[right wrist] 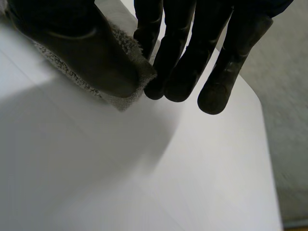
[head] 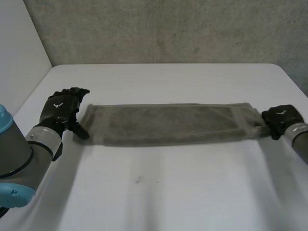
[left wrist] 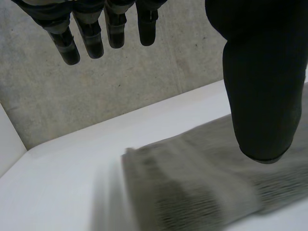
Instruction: Fold the towel.
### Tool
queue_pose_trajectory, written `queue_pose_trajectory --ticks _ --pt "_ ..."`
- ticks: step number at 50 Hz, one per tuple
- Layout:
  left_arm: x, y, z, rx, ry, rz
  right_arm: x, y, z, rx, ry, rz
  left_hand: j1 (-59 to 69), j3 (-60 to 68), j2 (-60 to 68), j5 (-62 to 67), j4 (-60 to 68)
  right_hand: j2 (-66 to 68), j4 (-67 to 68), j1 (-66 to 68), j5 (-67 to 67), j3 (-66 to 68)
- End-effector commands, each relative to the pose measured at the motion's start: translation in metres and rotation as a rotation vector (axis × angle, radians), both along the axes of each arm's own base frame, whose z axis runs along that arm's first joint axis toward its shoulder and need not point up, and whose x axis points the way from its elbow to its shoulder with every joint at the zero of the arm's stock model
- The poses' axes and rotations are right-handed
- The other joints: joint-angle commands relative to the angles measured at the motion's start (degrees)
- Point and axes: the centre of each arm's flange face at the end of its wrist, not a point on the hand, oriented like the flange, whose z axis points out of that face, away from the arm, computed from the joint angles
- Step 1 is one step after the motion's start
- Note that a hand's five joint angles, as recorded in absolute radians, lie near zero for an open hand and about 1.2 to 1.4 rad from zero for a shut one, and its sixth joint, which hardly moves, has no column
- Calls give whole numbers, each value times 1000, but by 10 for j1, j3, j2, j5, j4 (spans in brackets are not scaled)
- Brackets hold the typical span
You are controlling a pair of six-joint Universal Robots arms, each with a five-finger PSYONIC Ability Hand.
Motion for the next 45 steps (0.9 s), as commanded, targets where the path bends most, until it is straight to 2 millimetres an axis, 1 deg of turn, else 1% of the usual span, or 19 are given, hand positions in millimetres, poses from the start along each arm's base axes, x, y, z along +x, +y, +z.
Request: queue_pose_trajectory --ticks 1,4,11,12,13,15,16,18,19,20,21,22,24,25,27,28,30,38,45 --pt "3 0 -1 3 0 9 -73 -21 14 51 157 -139 0 5 5 -19 5 46 32 51 37 33" --pt "3 0 -1 6 4 11 -98 -33 30 16 246 -193 0 5 5 -19 5 46 32 51 37 33" --pt "5 0 3 9 48 21 -95 -51 73 -129 272 -199 0 5 5 -19 5 46 32 51 37 33" --pt "4 0 5 9 62 21 -74 -52 90 -185 266 -158 0 5 5 -19 5 46 32 51 37 33" --pt "4 0 5 9 62 21 -74 -52 90 -186 266 -158 0 5 5 -19 5 46 32 51 37 33" --pt "4 1 9 3 84 20 -5 -42 111 -280 236 -9 0 5 5 -19 5 46 32 51 37 33" --pt "4 1 9 3 84 20 -5 -42 111 -280 236 -9 0 5 5 -19 5 46 32 51 37 33" --pt "3 2 9 4 90 15 70 -18 125 -361 200 159 0 5 5 -19 5 46 32 51 37 33" --pt "3 2 9 4 90 15 70 -18 125 -362 200 160 0 5 5 -19 5 46 32 51 37 33" --pt "2 3 9 4 90 13 101 -4 127 -389 184 234 0 5 5 -19 5 46 32 51 37 33" --pt "2 3 8 7 90 12 132 13 126 -412 166 311 0 5 5 -19 5 46 32 51 37 33" --pt "2 3 8 7 90 12 132 13 126 -413 165 312 0 5 5 -19 5 46 32 51 37 33" --pt "2 4 7 11 89 12 195 52 110 -438 133 470 0 5 5 -19 5 46 32 51 37 33" --pt "2 4 7 11 89 12 195 53 110 -438 133 471 0 5 5 -19 5 46 32 51 37 33" --pt "2 4 8 10 89 12 241 92 83 -419 115 599 0 5 5 -19 5 46 32 51 37 33" --pt "2 4 7 11 89 12 241 92 83 -419 115 600 0 5 5 -19 5 46 32 51 37 33" --pt "2 4 7 11 89 14 270 130 52 -362 111 715 0 5 5 -19 5 46 32 51 37 33" --pt "5 3 6 15 88 21 292 184 -1 -235 120 847 0 5 5 -19 5 46 32 51 37 33" --pt "4 3 6 14 88 20 285 191 1 -181 72 839 0 5 5 -19 5 46 32 51 37 33"
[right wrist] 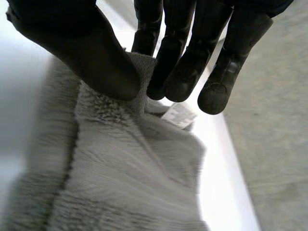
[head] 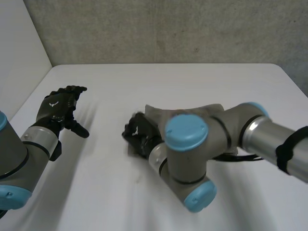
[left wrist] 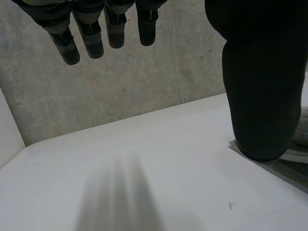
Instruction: Fold the towel.
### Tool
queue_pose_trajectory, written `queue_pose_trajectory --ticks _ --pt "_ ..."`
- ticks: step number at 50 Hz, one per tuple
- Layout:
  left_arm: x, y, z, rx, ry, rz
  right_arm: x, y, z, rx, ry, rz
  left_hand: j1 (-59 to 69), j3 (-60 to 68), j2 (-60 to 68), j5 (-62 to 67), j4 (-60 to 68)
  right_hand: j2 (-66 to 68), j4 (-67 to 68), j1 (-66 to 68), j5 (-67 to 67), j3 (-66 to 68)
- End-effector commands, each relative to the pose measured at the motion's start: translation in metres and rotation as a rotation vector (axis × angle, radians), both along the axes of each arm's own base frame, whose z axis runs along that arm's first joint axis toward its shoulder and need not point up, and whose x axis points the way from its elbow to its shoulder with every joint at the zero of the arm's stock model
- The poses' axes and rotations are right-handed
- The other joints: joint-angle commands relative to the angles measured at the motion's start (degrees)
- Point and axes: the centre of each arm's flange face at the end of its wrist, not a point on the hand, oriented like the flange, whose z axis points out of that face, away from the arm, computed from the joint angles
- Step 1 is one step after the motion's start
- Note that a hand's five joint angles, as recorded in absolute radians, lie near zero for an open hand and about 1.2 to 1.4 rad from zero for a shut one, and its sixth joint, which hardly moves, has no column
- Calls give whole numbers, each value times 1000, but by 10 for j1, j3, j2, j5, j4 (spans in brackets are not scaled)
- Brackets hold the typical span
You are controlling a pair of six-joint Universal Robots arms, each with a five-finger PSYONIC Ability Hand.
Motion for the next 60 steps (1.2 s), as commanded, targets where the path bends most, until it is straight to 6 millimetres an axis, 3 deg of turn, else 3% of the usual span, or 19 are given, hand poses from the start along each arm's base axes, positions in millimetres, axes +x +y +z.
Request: queue_pose_trajectory --ticks 1,3,4,5,6,7,10,15,18,23,29,33,34,36,43,45,48,53,60 --pt "0 0 -1 2 0 0 -10 8 6 75 -34 -4 0 5 5 -19 5 39 32 48 37 33" --pt "-1 1 0 0 -1 -4 -13 11 11 84 -43 -1 0 5 5 -19 5 39 32 48 37 33" --pt "-1 1 0 0 -1 -4 -16 13 14 92 -47 6 0 5 5 -19 5 -275 -282 -266 -277 -281" --pt "-1 1 -1 1 -2 -5 -16 13 14 92 -47 6 0 5 5 -19 5 -278 -286 -269 -280 -285" --pt "-2 2 -1 1 -2 -7 -20 16 17 101 -45 9 0 5 5 -19 5 -648 -655 -639 -650 -654" --pt "-2 2 -1 1 -2 -7 -25 21 20 106 -43 7 0 5 5 -19 5 -661 -668 -652 -663 -667" --pt "-3 3 -1 3 -2 -10 -32 21 27 108 -53 -4 0 5 5 -19 5 -661 -668 -652 -663 -667" --pt "-2 3 -2 4 -2 -10 -94 -31 45 189 -146 -245 0 5 5 -19 5 -661 -668 -652 -663 -667" --pt "-3 3 -2 0 -1 -10 -110 -42 45 225 -173 -307 0 5 5 -19 5 -661 -668 -652 -663 -667" --pt "-3 3 -3 1 -2 -13 -173 -79 22 341 -190 -535 0 5 5 -19 5 -661 -668 -652 -663 -667" --pt "-4 4 -4 4 -2 -14 -200 -89 2 373 -152 -621 0 5 5 -19 5 -650 -657 -641 -652 -656" --pt "-7 7 -4 3 -2 -25 -209 -98 -7 363 -132 -637 0 5 5 -19 5 -239 -247 -230 -241 -246" --pt "-7 7 -4 3 -2 -25 -209 -100 -6 350 -129 -634 0 5 5 -19 5 -38 -45 -29 -40 -44" --pt "-7 7 -4 3 -2 -25 -209 -103 -3 328 -133 -631 0 5 5 -19 5 39 31 47 36 32" --pt "-9 9 -3 0 4 -29 -186 -113 28 205 -176 -548 0 5 5 -19 5 39 32 48 37 33" --pt "-11 10 0 -8 6 -35 -136 -89 41 159 -185 -360 0 5 5 -19 5 39 32 48 37 33" --pt "-11 10 2 -14 7 -35 -87 -62 38 136 -159 -179 0 5 5 -19 5 39 32 48 37 33" --pt "-19 14 19 -68 22 -61 -43 -27 20 86 -29 22 0 5 5 -19 5 39 32 48 37 33" --pt "-26 10 47 -149 49 -75 -14 -2 -5 108 108 131 0 5 5 -19 5 39 32 48 37 33"
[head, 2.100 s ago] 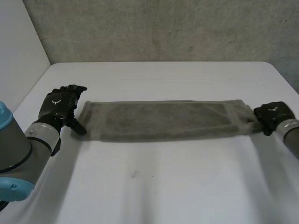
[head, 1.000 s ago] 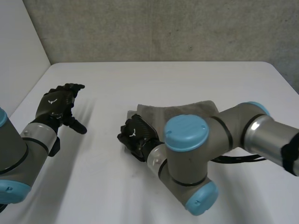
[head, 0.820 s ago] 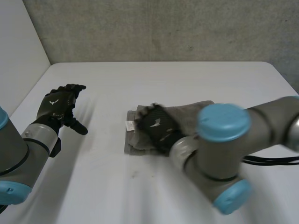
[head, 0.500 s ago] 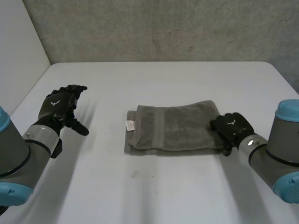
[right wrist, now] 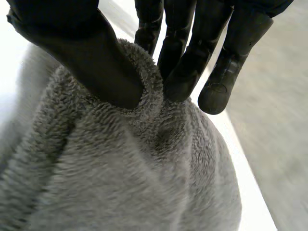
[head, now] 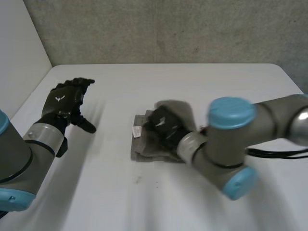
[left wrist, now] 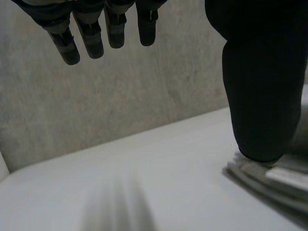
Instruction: Fold the towel.
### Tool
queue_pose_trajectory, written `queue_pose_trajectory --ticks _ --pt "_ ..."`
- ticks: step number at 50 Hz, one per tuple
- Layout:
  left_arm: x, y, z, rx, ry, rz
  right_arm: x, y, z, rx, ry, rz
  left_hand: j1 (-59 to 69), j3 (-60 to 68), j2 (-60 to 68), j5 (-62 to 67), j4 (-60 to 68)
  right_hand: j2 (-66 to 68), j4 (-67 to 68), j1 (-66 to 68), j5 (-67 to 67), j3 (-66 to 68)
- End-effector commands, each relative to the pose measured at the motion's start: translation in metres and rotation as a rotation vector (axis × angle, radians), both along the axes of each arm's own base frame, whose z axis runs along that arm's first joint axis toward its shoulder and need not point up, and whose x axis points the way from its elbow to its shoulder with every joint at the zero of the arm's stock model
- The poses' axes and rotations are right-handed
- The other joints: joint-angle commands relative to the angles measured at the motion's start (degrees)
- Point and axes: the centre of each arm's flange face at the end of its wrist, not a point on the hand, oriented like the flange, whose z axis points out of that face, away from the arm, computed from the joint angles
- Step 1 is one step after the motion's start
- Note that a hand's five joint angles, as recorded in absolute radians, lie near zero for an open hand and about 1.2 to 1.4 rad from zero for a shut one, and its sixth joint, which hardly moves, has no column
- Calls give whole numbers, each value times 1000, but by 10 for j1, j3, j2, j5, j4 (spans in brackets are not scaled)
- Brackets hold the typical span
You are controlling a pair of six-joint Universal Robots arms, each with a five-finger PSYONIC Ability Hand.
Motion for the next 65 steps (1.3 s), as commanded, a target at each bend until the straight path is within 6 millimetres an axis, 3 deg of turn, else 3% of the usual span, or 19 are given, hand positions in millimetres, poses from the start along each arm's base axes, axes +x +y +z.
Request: queue_pose_trajectory --ticks 1,7,9,10,11,12,19,23,33,39,47,51,58,65 --pt "-12 -3 32 -90 41 -27 31 25 -25 49 115 110 0 5 5 -19 5 54 32 73 50 33" --pt "-25 -5 47 -111 93 -59 30 22 -8 175 -30 36 0 5 5 -19 5 36 14 55 32 15" --pt "-30 -10 52 -99 127 -67 21 24 20 244 -165 -13 0 5 5 -19 5 -431 -453 -412 -434 -451" --pt "-30 -10 52 -98 127 -67 21 24 20 245 -166 -13 0 5 5 -19 5 -433 -455 -414 -437 -454" --pt "-33 -14 52 -82 141 -74 14 23 28 269 -215 -40 0 5 5 -19 5 -615 -637 -596 -619 -635" --pt "-39 -15 52 -65 155 -84 6 21 36 279 -256 -63 0 5 5 -19 5 -646 -668 -627 -650 -667" --pt "-64 -20 42 14 176 -118 -36 2 53 279 -310 -178 0 5 5 -19 5 -646 -668 -627 -650 -667" --pt "-76 -20 32 58 159 -133 -56 -11 50 322 -330 -261 0 5 5 -19 5 -646 -668 -627 -650 -667" --pt "-123 6 -14 170 104 -253 -91 -45 43 483 -482 -488 0 5 5 -19 5 -646 -668 -627 -650 -667" --pt "-135 20 -42 223 60 -288 -89 -52 30 552 -509 -511 0 5 5 -19 5 -646 -668 -627 -650 -667" --pt "-128 21 -71 277 7 -220 -78 -63 6 611 -507 -528 0 5 5 -19 5 -646 -668 -627 -650 -667" --pt "-124 19 -74 274 -14 -191 -75 -68 -4 647 -505 -543 0 5 5 -19 5 -646 -668 -627 -650 -667" --pt "-113 16 -81 276 -73 -166 -56 -59 -24 707 -449 -518 0 5 5 -19 5 -646 -668 -627 -650 -667" --pt "-106 17 -89 298 -96 -160 -55 -58 -30 717 -434 -514 0 5 5 -19 5 -646 -668 -627 -650 -667"
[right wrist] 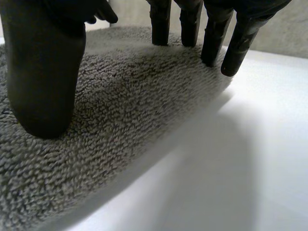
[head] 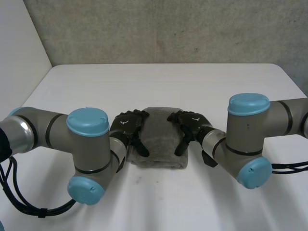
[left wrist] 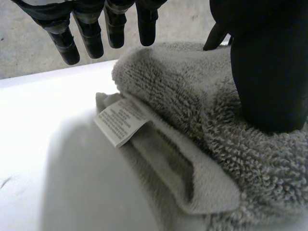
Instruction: Fold the towel.
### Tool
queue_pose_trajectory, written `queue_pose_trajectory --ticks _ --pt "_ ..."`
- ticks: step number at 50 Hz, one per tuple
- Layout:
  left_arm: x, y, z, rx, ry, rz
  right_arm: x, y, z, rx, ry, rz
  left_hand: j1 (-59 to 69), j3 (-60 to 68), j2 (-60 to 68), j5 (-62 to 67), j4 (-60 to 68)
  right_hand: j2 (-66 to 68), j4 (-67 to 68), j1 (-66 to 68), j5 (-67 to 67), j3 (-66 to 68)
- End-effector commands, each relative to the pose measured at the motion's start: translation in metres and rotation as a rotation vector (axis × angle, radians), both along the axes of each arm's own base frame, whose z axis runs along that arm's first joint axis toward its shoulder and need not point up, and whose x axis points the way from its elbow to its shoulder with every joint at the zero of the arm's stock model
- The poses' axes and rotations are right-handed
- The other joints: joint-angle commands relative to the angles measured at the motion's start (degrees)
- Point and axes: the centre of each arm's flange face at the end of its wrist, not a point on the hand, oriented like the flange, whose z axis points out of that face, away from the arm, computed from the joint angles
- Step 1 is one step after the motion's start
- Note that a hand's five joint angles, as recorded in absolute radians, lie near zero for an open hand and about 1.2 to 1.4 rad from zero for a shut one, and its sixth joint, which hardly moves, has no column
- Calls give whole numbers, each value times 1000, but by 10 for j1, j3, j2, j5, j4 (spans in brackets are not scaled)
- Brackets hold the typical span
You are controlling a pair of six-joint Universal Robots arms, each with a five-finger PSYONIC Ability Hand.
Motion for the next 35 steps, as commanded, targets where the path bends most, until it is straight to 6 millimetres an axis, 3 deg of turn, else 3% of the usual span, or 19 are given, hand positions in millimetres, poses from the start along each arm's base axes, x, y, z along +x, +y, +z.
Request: queue_pose_trajectory --ticks 1,5,7,10,12,13,15,16,17,18,19,20,21,23,28,35 --pt "5 2 -4 15 -16 0 2 2 -5 8 10 15 0 5 5 -19 5 -41 -50 -35 -36 -38" --pt "4 1 7 -5 3 -4 3 2 4 -11 3 15 0 5 5 -19 5 -41 -50 -35 -36 -38" --pt "3 0 27 -45 32 -3 2 1 26 -66 -12 16 0 5 5 -19 5 -41 -50 -35 -36 -38" --pt "4 0 39 -69 49 -2 0 0 42 -102 -21 10 0 5 5 -19 5 -41 -50 -35 -36 -38" --pt "4 0 71 -133 93 0 -6 2 75 -181 -42 -2 0 5 5 -19 5 -41 -50 -35 -36 -38" --pt "4 0 71 -133 93 0 -6 2 75 -181 -42 -2 0 5 5 -19 5 -41 -50 -35 -36 -38" --pt "9 5 110 -207 135 1 -13 7 112 -251 -57 -34 0 5 5 -19 5 -41 -50 -35 -36 -38" --pt "9 5 110 -208 135 1 -13 7 113 -251 -57 -34 0 5 5 -19 5 -41 -50 -35 -36 -38" --pt "15 5 131 -242 159 12 -21 7 130 -280 -58 -69 0 5 5 -19 5 -41 -50 -35 -36 -38" --pt "15 5 131 -242 159 12 -31 6 145 -306 -52 -113 0 5 5 -19 5 -41 -50 -35 -36 -38" --pt "24 5 152 -271 175 34 -32 6 146 -306 -52 -113 0 5 5 -19 5 -41 -50 -35 -36 -38" --pt "34 4 169 -288 181 59 -43 4 159 -330 -41 -157 0 5 5 -19 5 -41 -50 -35 -36 -38" --pt "34 4 169 -288 181 60 -43 4 159 -330 -40 -157 0 5 5 -19 5 -41 -50 -35 -36 -38" --pt "55 4 200 -301 178 111 -65 -1 180 -377 -13 -236 0 5 5 -19 5 -41 -50 -35 -36 -38" --pt "82 2 221 -242 133 179 -90 -5 202 -424 4 -315 0 5 5 -19 5 -41 -50 -35 -36 -38" --pt "92 12 228 -166 97 188 -110 -1 223 -452 -3 -364 0 5 5 -19 5 -41 -50 -35 -36 -38"
